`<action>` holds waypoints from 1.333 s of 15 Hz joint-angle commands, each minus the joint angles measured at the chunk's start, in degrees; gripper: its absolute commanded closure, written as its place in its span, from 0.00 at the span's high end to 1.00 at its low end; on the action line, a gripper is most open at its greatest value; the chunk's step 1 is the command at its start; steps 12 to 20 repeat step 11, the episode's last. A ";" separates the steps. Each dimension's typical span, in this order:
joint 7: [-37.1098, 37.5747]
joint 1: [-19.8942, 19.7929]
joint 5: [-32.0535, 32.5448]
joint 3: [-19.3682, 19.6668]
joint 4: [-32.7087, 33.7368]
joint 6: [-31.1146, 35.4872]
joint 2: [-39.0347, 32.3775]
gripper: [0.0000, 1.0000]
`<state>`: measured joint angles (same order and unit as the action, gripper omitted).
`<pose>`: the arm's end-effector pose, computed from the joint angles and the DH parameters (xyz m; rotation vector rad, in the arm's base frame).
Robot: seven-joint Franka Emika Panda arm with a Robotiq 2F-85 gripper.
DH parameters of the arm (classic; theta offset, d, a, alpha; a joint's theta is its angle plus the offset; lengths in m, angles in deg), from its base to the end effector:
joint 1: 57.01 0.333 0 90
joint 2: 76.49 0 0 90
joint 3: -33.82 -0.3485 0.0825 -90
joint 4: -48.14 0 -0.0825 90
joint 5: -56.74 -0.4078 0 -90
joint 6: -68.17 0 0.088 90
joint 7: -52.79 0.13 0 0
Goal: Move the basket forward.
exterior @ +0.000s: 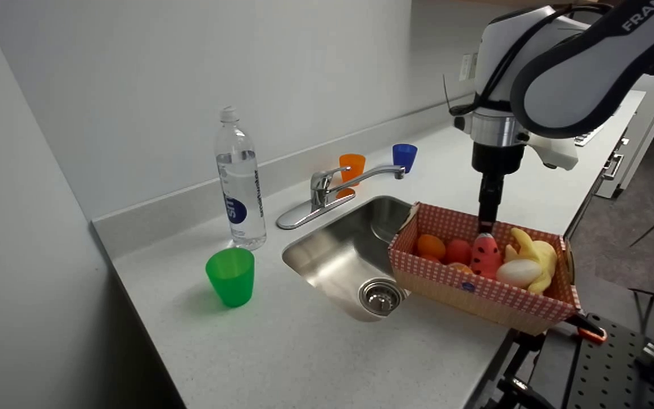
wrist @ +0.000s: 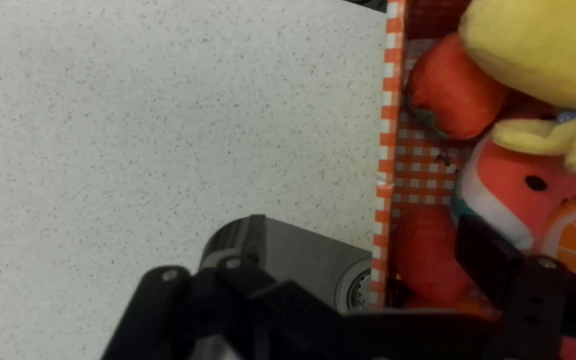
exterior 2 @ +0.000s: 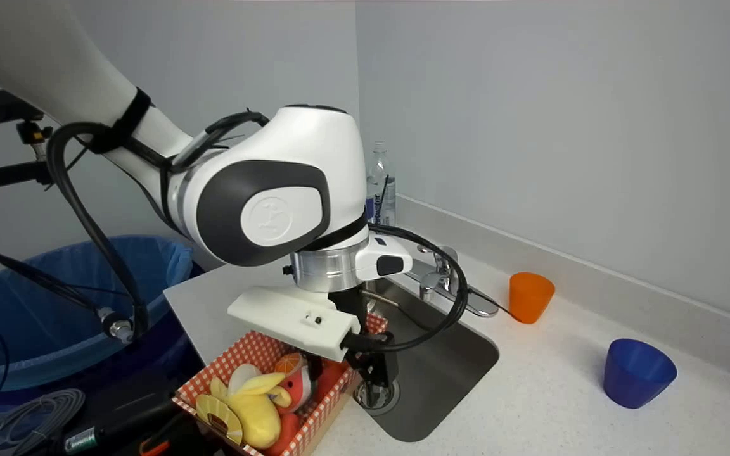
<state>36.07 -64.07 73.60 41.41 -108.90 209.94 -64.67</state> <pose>0.3773 -0.0991 0.2676 2.9829 0.4156 -0.1444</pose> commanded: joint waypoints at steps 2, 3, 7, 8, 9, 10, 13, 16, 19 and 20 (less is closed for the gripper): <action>-6.26 0.30 -5.41 2.51 -0.89 -3.22 7.44 1.00; -6.93 0.42 -6.12 2.84 -0.83 -3.56 8.39 1.00; -7.50 0.59 -7.80 3.48 -0.51 -5.84 11.94 1.00; -6.74 0.35 -7.47 3.21 -0.20 -6.86 12.43 1.00; -5.83 0.15 -6.02 2.78 0.06 -4.20 9.15 1.00; -5.83 0.17 -6.03 2.81 0.08 -4.85 9.89 1.00; -5.83 0.17 -6.02 2.83 0.09 -5.17 10.36 1.00; -5.83 0.17 -6.02 2.83 0.09 -5.17 10.36 1.00; -5.83 0.17 -6.02 2.83 0.09 -5.17 10.36 1.00; -5.83 0.17 -6.02 2.83 0.09 -5.17 10.36 1.00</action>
